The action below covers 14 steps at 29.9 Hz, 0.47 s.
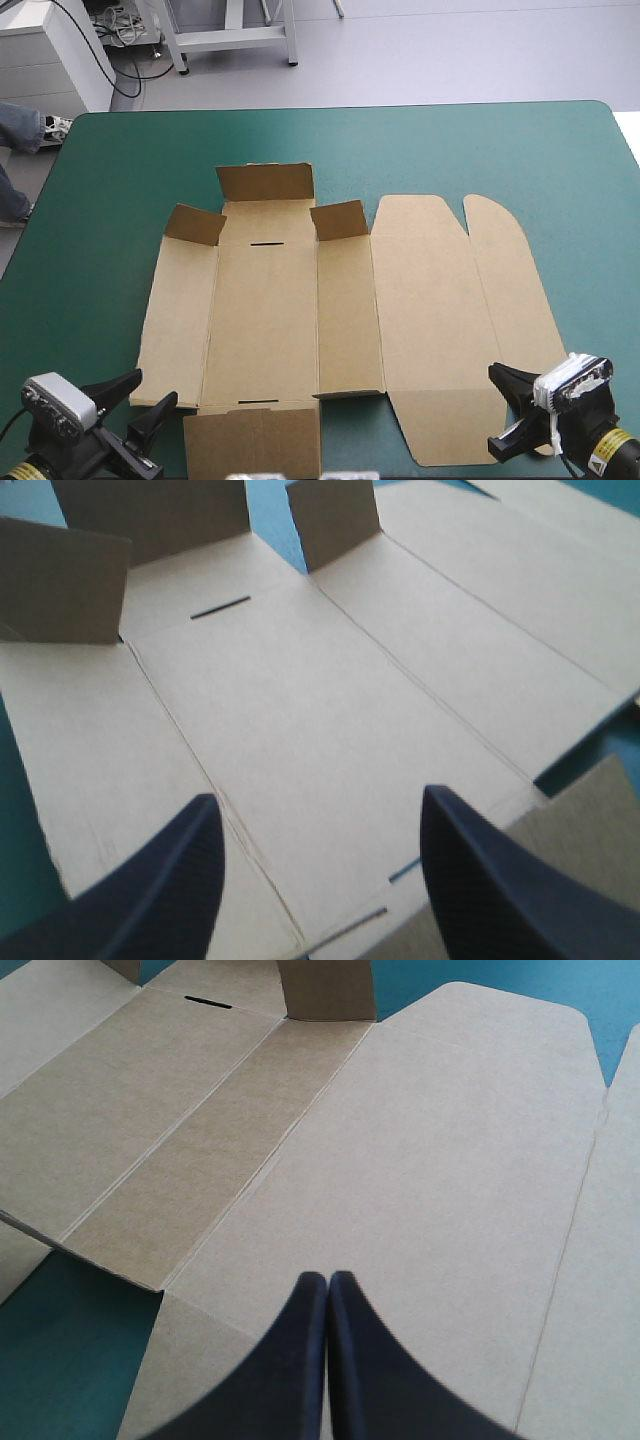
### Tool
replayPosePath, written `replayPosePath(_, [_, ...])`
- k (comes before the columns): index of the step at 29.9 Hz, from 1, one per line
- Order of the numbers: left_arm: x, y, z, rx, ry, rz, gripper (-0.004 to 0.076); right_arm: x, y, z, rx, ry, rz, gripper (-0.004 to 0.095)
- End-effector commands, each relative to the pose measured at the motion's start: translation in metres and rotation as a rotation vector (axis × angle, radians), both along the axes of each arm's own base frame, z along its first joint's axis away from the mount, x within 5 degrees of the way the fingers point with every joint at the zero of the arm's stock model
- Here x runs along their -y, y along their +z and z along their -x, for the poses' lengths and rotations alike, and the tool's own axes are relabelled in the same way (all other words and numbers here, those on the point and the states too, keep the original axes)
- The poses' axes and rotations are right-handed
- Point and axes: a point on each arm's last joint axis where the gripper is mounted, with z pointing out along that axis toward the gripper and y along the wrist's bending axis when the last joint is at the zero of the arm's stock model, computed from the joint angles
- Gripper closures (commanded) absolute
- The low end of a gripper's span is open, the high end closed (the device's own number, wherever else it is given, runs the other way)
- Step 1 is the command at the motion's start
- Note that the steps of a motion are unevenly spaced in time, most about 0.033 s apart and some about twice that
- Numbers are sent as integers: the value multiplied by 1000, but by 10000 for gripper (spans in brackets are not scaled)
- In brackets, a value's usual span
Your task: Fold the box
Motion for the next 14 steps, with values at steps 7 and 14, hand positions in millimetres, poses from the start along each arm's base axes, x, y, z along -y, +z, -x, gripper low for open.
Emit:
replayPosePath(7, [10, 27, -44, -49, 72, -7, 316, -1, 14, -2, 73, 2, -51, 928])
replayPosePath(14, [29, 39, -94, -319, 58, -143, 316, -2, 14, -2, 71, 3, -54, 928])
